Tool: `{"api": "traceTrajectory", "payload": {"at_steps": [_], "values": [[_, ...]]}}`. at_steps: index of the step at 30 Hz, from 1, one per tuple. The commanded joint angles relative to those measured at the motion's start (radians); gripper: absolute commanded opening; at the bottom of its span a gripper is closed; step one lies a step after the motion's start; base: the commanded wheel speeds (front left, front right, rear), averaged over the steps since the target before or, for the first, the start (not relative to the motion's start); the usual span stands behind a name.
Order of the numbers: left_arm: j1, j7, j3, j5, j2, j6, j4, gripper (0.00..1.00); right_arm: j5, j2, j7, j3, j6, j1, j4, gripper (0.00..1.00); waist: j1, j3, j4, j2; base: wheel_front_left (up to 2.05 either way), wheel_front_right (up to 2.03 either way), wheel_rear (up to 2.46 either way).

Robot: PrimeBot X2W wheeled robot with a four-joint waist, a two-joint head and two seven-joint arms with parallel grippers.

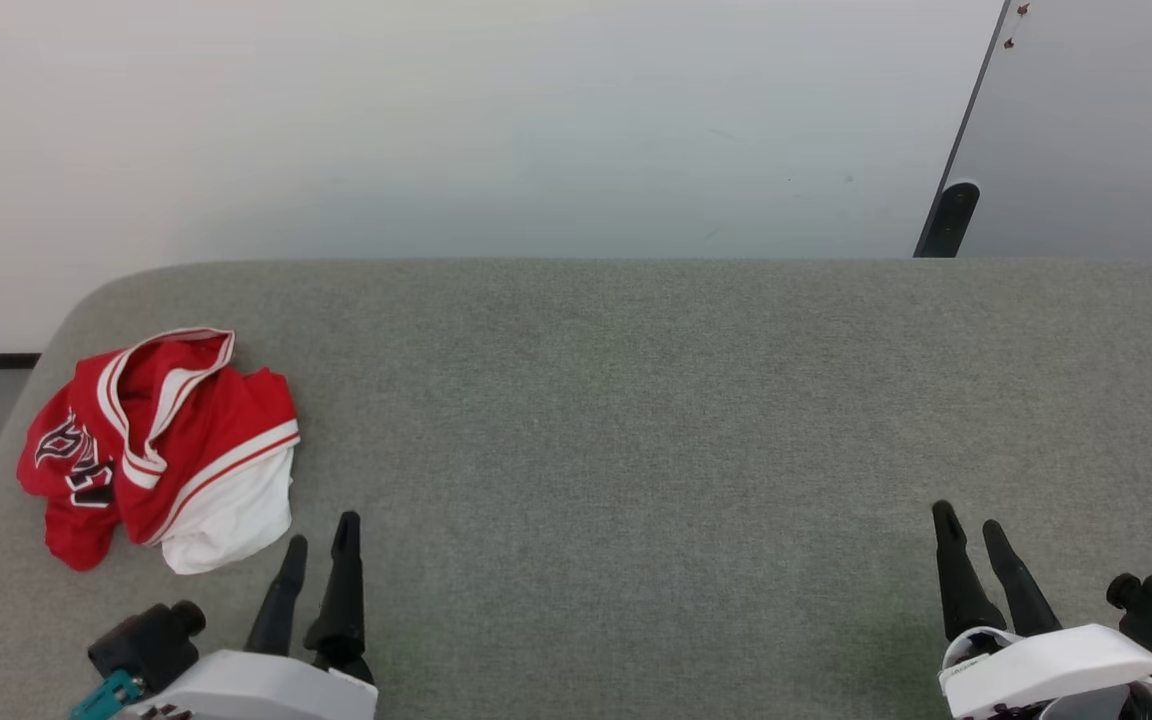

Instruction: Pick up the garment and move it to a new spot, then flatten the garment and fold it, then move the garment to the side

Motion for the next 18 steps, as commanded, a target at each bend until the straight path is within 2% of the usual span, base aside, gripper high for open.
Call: {"api": "traceTrajectory", "payload": {"at_steps": [1, 18], "values": [[-0.001, -0.009, 0.004, 0.041, 0.002, 0.003, -0.018, 1.00, -0.028, 0.000, -0.008, 0.000, 0.000, -0.020, -0.014, 1.00, 0.0000, 0.000, 0.000, 0.0000, 0.00, 0.00, 0.00], [0.017, -0.053, 0.038, 0.301, -0.018, -0.025, -0.057, 1.00, -0.238, 0.000, -0.047, 0.007, 0.000, -0.028, -0.024, 1.00, 0.0000, -0.003, -0.004, 0.0000, 0.00, 0.00, 0.00]]}}
